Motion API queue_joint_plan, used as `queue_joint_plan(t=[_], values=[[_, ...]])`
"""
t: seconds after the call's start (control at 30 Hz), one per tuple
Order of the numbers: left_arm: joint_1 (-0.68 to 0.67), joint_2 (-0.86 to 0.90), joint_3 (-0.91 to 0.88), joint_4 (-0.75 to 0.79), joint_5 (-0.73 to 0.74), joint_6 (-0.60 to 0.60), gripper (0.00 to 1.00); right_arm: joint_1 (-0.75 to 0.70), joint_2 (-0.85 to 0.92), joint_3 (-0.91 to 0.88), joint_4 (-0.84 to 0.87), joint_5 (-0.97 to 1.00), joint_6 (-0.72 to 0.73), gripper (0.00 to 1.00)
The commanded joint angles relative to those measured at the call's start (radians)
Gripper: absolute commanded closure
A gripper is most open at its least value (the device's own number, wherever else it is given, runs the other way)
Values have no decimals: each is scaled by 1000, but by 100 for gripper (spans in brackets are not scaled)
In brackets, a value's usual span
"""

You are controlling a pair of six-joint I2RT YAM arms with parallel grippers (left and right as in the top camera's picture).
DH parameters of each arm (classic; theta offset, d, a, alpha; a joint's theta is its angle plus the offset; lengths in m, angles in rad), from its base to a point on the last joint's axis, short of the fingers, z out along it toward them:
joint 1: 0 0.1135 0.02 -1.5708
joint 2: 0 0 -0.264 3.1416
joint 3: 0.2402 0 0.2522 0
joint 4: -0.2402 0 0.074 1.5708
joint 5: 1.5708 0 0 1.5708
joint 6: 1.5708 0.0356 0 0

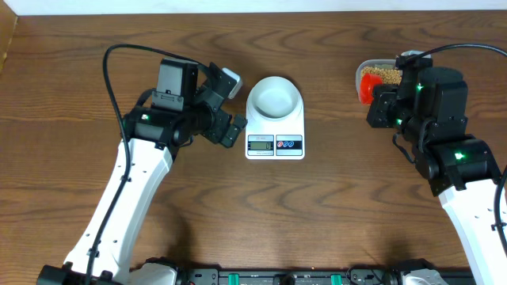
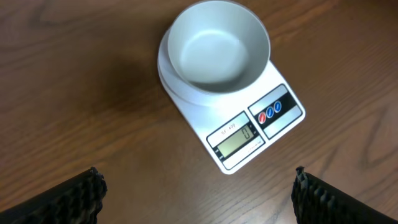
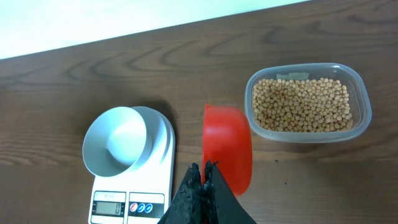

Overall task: Scoop item into bowl and weigh 50g on scale
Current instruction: 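Retract the left gripper to the left of the scale, then lower the red scoop with the right gripper into the bean tub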

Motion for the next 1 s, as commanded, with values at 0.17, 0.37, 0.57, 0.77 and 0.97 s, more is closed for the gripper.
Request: queue_joint_plan(t=[0.17, 0.37, 0.57, 0.77, 0.97], values=[[-2, 6, -48, 50, -6, 0, 2, -7, -16, 23, -15, -6, 10, 99], [-13, 6, -48, 64, -5, 2, 2, -7, -16, 23, -15, -6, 10, 99], [-56, 6, -49, 90, -6, 2, 2, -7, -16, 23, -15, -6, 10, 99], [-67, 6, -49, 106, -6, 2, 2, -7, -16, 23, -15, -6, 10, 99], [-67, 7, -49, 106, -6, 2, 2, -7, -16, 23, -16, -6, 10, 99]])
